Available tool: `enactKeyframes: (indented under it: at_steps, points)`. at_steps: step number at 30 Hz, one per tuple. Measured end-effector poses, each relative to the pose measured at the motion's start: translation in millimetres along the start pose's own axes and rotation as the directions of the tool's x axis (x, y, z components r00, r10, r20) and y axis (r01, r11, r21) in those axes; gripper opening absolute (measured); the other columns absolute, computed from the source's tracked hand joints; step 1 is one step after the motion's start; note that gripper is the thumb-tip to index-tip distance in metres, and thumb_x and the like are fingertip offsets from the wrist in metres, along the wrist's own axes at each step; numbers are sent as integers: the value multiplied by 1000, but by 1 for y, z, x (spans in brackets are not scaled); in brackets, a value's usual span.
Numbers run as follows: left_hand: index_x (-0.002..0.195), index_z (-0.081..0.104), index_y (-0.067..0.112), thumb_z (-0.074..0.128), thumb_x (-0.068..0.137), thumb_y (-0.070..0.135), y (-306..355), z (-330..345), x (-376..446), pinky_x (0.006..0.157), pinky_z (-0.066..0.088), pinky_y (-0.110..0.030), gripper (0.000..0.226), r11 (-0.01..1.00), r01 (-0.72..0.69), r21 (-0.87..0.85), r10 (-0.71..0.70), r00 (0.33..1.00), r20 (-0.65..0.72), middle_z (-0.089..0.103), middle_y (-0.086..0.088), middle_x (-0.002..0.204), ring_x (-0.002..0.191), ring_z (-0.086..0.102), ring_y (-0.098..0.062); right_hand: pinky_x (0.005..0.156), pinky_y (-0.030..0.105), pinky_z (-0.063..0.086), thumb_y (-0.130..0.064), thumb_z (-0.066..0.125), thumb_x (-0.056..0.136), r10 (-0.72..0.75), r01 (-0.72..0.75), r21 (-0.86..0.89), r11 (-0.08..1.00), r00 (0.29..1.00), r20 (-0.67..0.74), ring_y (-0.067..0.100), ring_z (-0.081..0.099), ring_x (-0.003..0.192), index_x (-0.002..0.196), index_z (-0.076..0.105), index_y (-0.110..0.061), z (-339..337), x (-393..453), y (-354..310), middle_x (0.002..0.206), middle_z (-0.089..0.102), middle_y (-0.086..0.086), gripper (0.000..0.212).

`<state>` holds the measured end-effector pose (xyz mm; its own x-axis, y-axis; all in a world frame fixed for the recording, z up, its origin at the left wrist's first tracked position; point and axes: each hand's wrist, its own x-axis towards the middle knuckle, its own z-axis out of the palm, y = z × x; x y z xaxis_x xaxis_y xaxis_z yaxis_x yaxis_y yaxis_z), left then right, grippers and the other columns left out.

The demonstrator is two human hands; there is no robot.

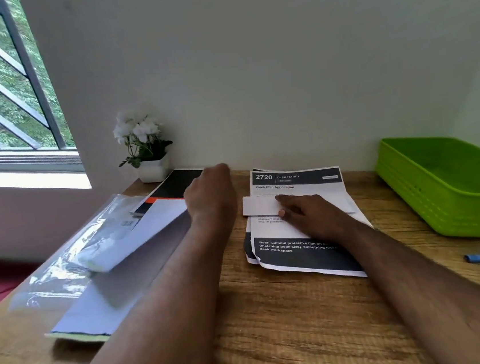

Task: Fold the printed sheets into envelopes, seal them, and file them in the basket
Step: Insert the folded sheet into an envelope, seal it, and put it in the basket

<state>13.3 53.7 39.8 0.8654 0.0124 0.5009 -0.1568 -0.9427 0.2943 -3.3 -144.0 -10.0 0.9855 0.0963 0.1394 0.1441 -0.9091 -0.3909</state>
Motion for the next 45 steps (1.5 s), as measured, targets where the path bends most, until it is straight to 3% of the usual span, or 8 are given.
enactKeyframes:
  at_steps: [5, 9, 13, 18, 24, 30, 36, 45]
  points:
    - [119, 66, 11, 43, 81, 7, 32, -4, -8, 76, 48, -43, 45, 854, -506, -120, 407, 795, -451, 69, -10, 97, 79, 66, -33, 102, 14, 24, -44, 68, 84, 41, 2, 210, 978, 979, -200, 12, 39, 134, 145, 39, -24, -4, 2, 1, 147, 42, -5, 71]
    - [116, 60, 12, 48, 86, 7, 52, -2, -18, 82, 48, -41, 32, 580, -781, -231, 509, 569, -646, 66, -12, 98, 88, 60, -31, 71, 16, 38, -40, 81, 68, 90, 74, 412, 908, 928, -363, 0, 53, 76, 87, 54, -26, -9, -3, -12, 84, 59, -12, 36]
    - [108, 47, 13, 47, 86, -4, 55, -1, -24, 90, 49, -43, 27, 376, -857, -353, 486, 507, -712, 64, -20, 98, 95, 55, -27, 78, 20, 43, -20, 63, 89, 121, 75, 497, 865, 929, -350, 13, 64, 103, 113, 63, -6, -17, -13, -27, 106, 68, 12, 28]
    - [131, 38, 16, 48, 91, -2, 51, 9, -20, 108, 40, -38, 45, 435, -703, -562, 284, 700, -655, 56, -21, 127, 121, 49, -24, 76, 10, 29, -42, 35, 101, 151, 67, 529, 846, 921, -358, 23, 49, 125, 135, 50, -14, -22, -12, -27, 130, 56, 8, 46]
    - [154, 19, 15, 68, 85, 24, 29, 56, -12, 118, 26, -49, 85, 533, -351, -770, 414, 902, -124, 26, -9, 158, 147, 23, -23, 99, 6, 33, -36, 42, 91, -103, 294, 218, 930, 782, -615, 3, 49, 124, 141, 41, -27, -14, -7, -19, 140, 51, 0, 50]
    - [115, 61, 31, 74, 82, 22, 41, 47, -28, 94, 54, -39, 36, 237, -33, -971, 439, 895, 76, 70, 4, 112, 111, 64, -12, 118, 34, 20, -18, 38, 96, -174, 251, 51, 967, 790, -589, 18, 20, 146, 152, 21, -15, -1, 6, -5, 158, 22, 1, 59]
    - [104, 58, 21, 58, 95, 10, 45, 32, -15, 79, 59, -34, 14, -245, 257, -935, -68, 957, 281, 71, -3, 100, 84, 72, -12, 108, 18, 17, 3, 43, 91, -87, 113, 7, 994, 806, -586, 15, 16, 147, 152, 21, -21, 3, 14, -2, 159, 22, 0, 70]
    - [118, 57, 13, 51, 91, 20, -2, 23, 11, 82, 55, -47, 28, -587, 295, -754, -167, 867, 469, 67, -11, 96, 83, 67, -28, 101, 18, 36, -5, 51, 96, 344, 134, 658, 741, 766, -543, 14, 49, 125, 137, 51, -13, -14, 11, 17, 129, 57, -8, 41]
